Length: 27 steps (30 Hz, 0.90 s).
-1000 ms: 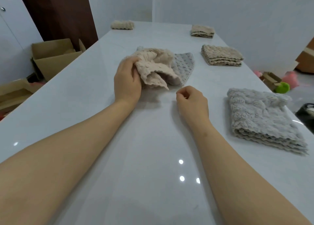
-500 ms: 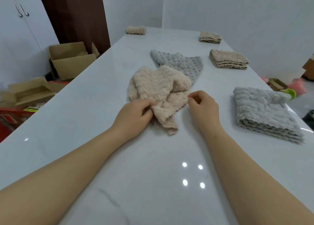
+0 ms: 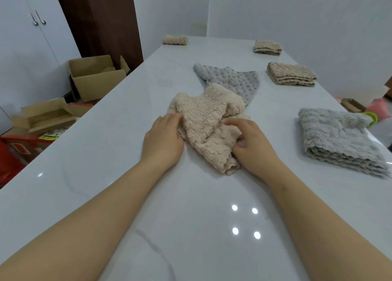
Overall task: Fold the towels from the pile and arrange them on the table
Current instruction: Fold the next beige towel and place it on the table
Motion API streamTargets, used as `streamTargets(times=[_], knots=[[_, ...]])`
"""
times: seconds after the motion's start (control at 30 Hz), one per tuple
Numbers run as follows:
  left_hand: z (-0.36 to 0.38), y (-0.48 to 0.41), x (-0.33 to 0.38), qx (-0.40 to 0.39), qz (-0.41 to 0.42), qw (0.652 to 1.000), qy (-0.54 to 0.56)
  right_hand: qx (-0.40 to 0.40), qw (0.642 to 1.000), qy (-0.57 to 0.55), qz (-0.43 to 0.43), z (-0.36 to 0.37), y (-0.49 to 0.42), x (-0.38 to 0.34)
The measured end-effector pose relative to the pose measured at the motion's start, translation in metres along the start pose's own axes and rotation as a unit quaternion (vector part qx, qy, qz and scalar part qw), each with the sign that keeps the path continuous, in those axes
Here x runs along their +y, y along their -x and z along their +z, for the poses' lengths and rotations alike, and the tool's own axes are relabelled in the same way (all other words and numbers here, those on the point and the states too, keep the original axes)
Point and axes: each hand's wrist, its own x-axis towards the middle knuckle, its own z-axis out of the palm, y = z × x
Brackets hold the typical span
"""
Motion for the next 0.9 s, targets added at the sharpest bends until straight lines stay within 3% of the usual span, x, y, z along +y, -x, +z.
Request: streamTargets(times=[0.1,0.2,0.37,0.47,0.63,0.73,0.83,0.9], knots=[[0.005,-0.007,0.001,-0.038,0.027,0.994,-0.104,-0.045,0.996,0.066,-0.034,0.002,-0.003,-0.002],[0.005,-0.008,-0.003,-0.029,0.052,0.995,-0.083,-0.067,0.992,0.1,-0.034,0.005,-0.004,0.0],[-0.002,-0.014,-0.009,-0.02,0.067,0.997,-0.042,-0.017,0.999,0.027,-0.018,0.003,-0.005,0.001],[-0.006,-0.013,-0.009,-0.006,0.063,0.996,-0.071,0.014,0.999,-0.036,-0.002,0.002,-0.001,0.003],[-0.037,0.0,-0.013,0.107,0.09,0.99,-0.011,0.049,0.988,-0.133,0.053,-0.004,-0.001,0.011],[-0.055,0.006,-0.013,0.125,0.14,0.982,-0.009,0.139,0.98,-0.112,0.091,-0.006,-0.002,0.01],[-0.054,0.003,-0.013,0.061,0.179,0.981,0.031,0.23,0.969,-0.092,0.011,-0.017,0.0,-0.004],[-0.045,0.002,-0.018,-0.047,0.188,0.98,0.038,0.178,0.978,-0.06,-0.093,-0.021,0.007,-0.019]])
